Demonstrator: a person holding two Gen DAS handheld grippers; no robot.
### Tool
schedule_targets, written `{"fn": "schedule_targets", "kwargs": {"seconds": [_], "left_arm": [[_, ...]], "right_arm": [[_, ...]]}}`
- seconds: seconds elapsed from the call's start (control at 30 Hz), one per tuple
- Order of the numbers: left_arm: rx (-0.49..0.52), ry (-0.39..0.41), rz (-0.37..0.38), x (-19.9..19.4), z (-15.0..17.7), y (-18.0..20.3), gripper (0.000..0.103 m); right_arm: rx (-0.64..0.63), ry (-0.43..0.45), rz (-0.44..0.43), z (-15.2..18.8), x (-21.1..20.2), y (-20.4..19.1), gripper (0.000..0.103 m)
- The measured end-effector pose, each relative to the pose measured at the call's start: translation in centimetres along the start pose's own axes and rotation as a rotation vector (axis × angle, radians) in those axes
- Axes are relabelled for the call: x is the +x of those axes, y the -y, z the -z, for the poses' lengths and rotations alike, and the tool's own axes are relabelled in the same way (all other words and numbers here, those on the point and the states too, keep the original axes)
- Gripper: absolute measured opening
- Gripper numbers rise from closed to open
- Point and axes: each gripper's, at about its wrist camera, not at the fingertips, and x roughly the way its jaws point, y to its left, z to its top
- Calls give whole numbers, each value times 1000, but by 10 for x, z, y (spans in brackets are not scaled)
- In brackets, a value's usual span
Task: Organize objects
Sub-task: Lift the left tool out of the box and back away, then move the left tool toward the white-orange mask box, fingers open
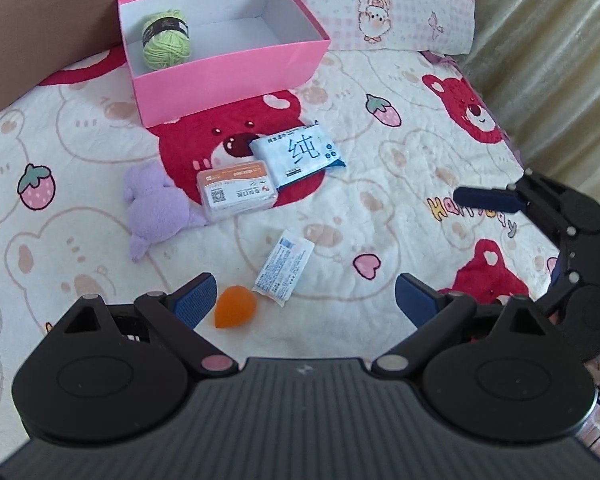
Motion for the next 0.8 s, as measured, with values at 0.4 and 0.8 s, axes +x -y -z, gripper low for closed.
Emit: {"fn": "schedule_targets", "kwargs": {"seconds": [0.4,0.8], "left_arm": [[-48,27,-40,13,25,-28,97],[-58,36,-57,31,38,-39,97]], "right_arm": [[-30,-8,51,6,17,-11,97],[-13,-111,70,9,48,-11,97]]}}
